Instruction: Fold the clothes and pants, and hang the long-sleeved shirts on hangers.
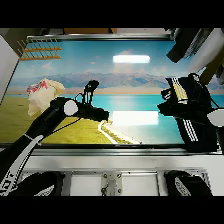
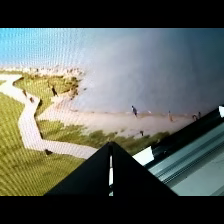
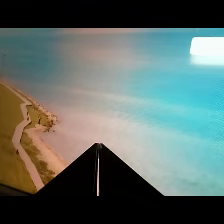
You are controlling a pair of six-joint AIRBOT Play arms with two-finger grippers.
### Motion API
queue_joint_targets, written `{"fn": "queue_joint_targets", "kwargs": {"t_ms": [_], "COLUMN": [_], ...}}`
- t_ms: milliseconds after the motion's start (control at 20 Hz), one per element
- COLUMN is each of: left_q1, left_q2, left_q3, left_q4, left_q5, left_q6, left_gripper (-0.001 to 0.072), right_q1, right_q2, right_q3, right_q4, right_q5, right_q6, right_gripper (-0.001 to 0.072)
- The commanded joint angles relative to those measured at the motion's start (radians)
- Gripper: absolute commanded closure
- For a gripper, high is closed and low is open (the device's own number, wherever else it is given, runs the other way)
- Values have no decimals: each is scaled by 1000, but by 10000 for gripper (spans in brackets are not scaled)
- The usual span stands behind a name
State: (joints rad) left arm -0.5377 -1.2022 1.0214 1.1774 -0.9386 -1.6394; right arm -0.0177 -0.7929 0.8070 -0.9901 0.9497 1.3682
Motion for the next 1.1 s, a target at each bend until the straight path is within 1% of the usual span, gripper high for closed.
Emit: {"fn": "queue_joint_targets", "kwargs": {"t_ms": [0, 500, 550, 600, 650, 750, 800, 950, 1050], "left_q1": [-1, -2, 3, 18, 47, 161, 234, 496, 647], "left_q2": [0, 0, 0, 1, 1, 1, 0, -19, -74], "left_q3": [0, 0, 0, 6, 24, 90, 124, 225, 283], "left_q4": [0, 3, 24, 63, 119, 243, 276, 297, 295], "left_q5": [0, 6, 24, 30, 24, 7, 3, 17, 24], "left_q6": [0, 0, 16, 51, 56, 53, 53, 53, 53], "left_gripper": [700, 699, 684, 398, -13, -4, -4, -3, -3], "right_q1": [1, 1, 1, 1, 1, 1, 1, 1, 1], "right_q2": [1, 1, 1, 1, 1, 1, 1, 1, 1], "right_q3": [1, 1, 1, 1, 1, 1, 1, 1, 1], "right_q4": [0, 0, 0, 0, 0, 0, 0, 0, 0], "right_q5": [0, 0, 0, 0, 0, 0, 0, 0, 0], "right_q6": [0, 0, 0, 0, 0, 0, 0, 0, 0], "right_gripper": [701, 701, 701, 701, 701, 700, 701, 701, 701]}}
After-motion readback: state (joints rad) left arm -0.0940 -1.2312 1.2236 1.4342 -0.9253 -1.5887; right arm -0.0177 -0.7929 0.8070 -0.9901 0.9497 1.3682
